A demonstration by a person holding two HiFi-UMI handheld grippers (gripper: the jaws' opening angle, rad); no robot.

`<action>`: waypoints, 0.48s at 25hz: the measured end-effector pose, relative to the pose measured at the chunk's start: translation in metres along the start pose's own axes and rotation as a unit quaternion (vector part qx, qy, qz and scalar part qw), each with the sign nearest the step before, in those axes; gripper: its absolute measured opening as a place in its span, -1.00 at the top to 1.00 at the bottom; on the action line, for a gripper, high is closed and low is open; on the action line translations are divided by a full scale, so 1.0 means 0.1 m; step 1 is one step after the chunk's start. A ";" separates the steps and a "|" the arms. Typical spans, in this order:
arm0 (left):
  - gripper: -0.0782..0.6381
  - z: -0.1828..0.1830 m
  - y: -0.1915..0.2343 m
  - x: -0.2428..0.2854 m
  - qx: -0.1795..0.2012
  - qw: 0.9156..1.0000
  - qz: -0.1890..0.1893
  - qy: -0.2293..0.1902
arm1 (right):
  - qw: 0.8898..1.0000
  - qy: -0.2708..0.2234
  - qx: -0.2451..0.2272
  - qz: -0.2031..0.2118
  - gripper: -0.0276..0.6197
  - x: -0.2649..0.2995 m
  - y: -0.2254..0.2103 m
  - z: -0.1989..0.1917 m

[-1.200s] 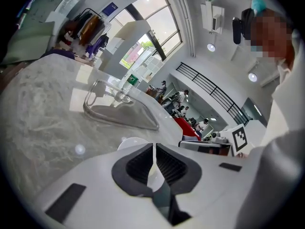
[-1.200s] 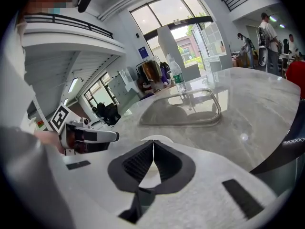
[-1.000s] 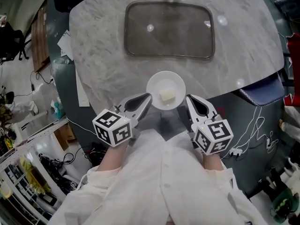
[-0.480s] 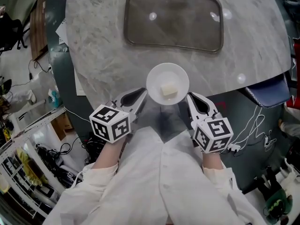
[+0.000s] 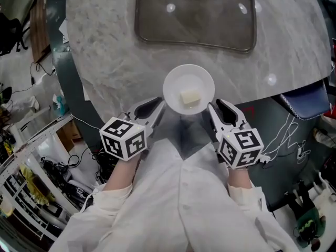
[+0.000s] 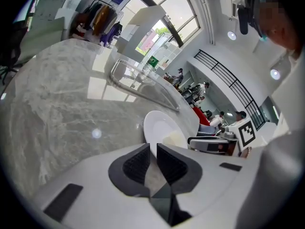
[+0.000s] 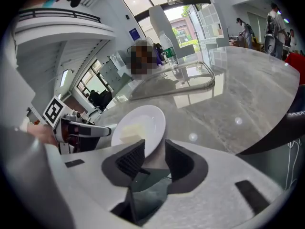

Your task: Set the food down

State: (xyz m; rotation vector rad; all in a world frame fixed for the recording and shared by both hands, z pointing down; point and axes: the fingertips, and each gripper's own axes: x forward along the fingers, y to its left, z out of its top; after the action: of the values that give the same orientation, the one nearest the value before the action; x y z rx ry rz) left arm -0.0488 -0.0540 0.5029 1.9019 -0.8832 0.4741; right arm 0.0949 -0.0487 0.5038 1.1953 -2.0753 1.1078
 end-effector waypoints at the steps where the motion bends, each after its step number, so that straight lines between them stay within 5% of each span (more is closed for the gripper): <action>1: 0.69 0.00 0.01 0.00 -0.002 1.000 0.001 0.000 | 1.000 0.003 0.002 0.001 0.59 0.01 0.01 -0.01; 12: 0.51 -0.09 -0.03 0.08 -0.018 1.000 -0.005 0.016 | 1.000 0.022 0.003 0.010 0.58 0.08 0.04 -0.07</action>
State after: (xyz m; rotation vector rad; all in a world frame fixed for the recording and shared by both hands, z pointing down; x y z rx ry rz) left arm -0.0411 -0.0488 0.5107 1.8595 -0.8546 0.4784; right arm 0.0876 -0.0456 0.5120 1.1440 -2.0566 1.1411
